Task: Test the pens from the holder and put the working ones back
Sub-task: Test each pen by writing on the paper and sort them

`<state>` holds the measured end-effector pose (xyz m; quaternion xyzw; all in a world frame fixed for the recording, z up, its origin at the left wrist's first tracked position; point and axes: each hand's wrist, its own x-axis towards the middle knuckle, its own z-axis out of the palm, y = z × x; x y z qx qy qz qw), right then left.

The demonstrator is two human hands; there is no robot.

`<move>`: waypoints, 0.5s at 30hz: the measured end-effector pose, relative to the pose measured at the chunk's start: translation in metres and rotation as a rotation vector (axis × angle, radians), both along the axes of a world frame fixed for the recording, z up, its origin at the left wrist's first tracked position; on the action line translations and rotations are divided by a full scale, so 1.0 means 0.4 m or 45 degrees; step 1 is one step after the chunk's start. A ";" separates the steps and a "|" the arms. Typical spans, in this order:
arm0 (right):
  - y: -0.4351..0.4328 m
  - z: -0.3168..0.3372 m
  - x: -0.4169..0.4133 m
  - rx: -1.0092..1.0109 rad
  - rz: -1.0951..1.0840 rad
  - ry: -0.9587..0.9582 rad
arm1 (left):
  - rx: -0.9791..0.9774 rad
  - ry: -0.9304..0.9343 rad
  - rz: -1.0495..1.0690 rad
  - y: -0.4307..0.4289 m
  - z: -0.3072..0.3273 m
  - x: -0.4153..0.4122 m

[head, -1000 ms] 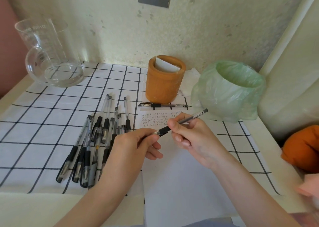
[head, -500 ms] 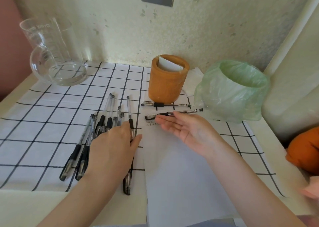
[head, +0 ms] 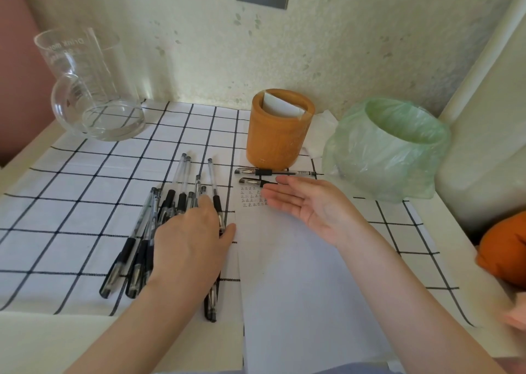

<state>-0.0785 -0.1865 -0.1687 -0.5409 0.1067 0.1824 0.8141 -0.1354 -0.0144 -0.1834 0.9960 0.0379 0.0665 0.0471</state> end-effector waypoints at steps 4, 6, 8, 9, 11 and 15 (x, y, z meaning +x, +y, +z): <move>0.005 0.011 -0.019 -0.210 0.138 -0.069 | -0.020 -0.015 0.001 0.008 -0.002 0.000; 0.014 0.016 -0.032 -0.343 0.220 -0.104 | -0.035 -0.007 0.007 0.008 0.002 -0.001; 0.024 0.018 -0.044 -0.437 0.285 -0.128 | -0.101 0.001 0.024 0.007 0.007 0.000; 0.029 0.018 -0.050 -0.475 0.313 -0.133 | -0.151 0.000 0.039 0.008 0.009 0.000; 0.035 0.014 -0.057 -0.529 0.339 -0.122 | -0.273 -0.017 0.073 0.014 0.015 0.001; 0.024 0.004 -0.045 -0.626 0.232 -0.056 | -0.494 -0.086 0.093 0.033 0.040 0.000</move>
